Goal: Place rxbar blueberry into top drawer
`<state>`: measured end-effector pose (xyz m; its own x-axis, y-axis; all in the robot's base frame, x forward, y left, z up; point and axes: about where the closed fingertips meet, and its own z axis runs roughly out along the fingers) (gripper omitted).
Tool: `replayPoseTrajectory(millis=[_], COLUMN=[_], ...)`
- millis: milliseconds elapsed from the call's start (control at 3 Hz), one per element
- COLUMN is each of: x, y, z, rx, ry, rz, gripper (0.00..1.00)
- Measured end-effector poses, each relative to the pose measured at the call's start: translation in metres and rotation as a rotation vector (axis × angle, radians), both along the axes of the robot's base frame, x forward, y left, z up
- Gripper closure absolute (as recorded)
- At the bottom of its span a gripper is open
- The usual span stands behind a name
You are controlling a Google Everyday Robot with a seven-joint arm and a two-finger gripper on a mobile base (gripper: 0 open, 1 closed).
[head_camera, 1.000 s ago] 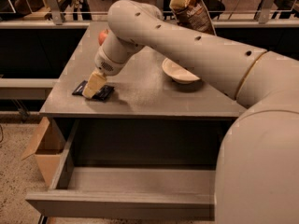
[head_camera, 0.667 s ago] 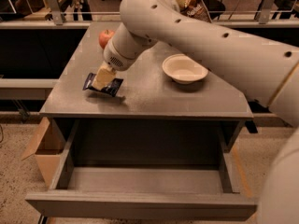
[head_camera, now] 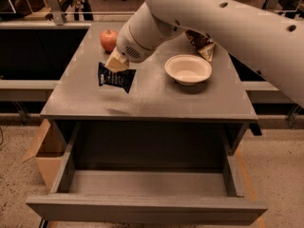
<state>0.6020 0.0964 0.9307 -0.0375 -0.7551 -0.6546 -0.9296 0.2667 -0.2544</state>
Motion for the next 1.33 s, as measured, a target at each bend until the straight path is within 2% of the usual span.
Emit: replayPoseTrajectory(millis=[333, 667, 1000, 1333], x=[-0.030, -0.077, -0.118, -0.141], y=[0.002, 0.005, 0.009, 0.004], z=[-0.002, 0.000, -0.022, -0.057], rx=[-0.024, -0.043, -0.091, -0.169], ry=[0.012, 0.016, 0.064, 0.109], rz=[0.026, 0.053, 0.077, 0.064], gripper=[1.00, 1.00, 1.00, 1.00])
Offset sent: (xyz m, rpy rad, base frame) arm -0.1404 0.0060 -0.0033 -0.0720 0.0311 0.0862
